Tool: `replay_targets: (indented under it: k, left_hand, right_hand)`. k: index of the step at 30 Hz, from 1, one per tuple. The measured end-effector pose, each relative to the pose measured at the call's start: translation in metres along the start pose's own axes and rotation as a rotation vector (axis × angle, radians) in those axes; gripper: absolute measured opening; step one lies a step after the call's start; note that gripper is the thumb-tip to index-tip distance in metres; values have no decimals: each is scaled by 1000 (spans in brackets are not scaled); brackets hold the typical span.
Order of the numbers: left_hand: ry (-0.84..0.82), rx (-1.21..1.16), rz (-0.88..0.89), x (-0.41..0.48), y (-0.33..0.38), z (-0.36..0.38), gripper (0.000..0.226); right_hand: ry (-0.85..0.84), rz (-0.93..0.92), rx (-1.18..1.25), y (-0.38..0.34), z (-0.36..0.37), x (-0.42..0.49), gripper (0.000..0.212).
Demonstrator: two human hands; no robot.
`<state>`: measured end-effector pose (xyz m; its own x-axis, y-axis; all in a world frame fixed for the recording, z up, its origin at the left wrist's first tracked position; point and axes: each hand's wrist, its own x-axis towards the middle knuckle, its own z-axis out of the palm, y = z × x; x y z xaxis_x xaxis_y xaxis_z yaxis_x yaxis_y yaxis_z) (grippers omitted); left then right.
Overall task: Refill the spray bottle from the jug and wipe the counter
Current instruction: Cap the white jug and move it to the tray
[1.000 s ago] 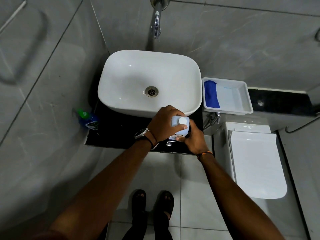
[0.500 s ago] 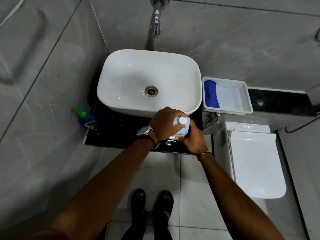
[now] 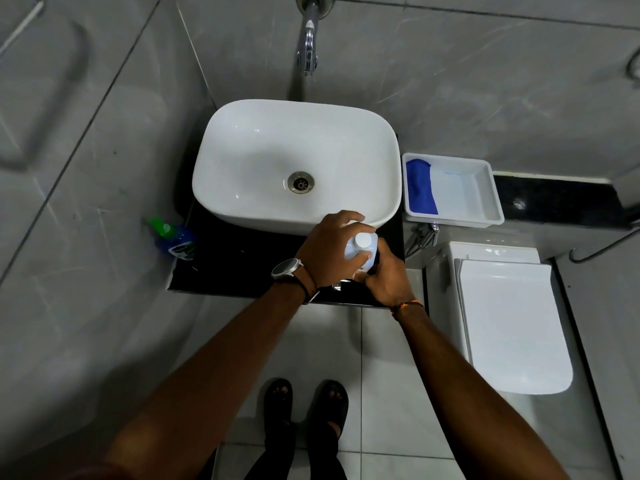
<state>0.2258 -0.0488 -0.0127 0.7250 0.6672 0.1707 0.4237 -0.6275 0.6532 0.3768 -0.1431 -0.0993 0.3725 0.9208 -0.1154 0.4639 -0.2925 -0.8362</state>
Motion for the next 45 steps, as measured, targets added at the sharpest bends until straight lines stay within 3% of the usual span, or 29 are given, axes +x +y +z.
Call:
replay_targets:
  k: [4, 9, 12, 18, 27, 31, 34, 36, 40, 45]
  left_hand:
    - [31, 2, -61, 0, -2, 4, 38]
    - [-32, -21, 49, -5, -4, 6, 45]
    - [-37, -18, -8, -2, -3, 6, 47]
    - [-75, 97, 44, 5, -6, 3, 39]
    - [-92, 42, 72, 0, -23, 11, 44]
    - [71, -21, 7, -14, -32, 21, 53]
    - [333, 25, -78, -29, -42, 30, 45]
    - [370, 53, -108, -38, -44, 37, 37]
    - [189, 58, -52, -53, -38, 53, 31]
    - [-149, 159, -109, -52, -31, 81, 58]
  right_hand:
    - [6, -5, 8, 0, 2, -1, 79]
    - [-1, -18, -12, 2, 0, 0, 78]
    - [-3, 10, -7, 3, 2, 0, 75]
    - [-9, 20, -11, 3, 3, 1, 78]
    - [-20, 0, -25, 1, 3, 2, 78]
    - [-15, -14, -26, 2, -3, 1, 79]
    - [-10, -2, 19, 6, -10, -2, 79]
    - [8, 18, 37, 12, -17, -5, 80]
    - [69, 82, 92, 24, -40, -8, 80]
    - [218, 109, 84, 38, -85, 1, 85]
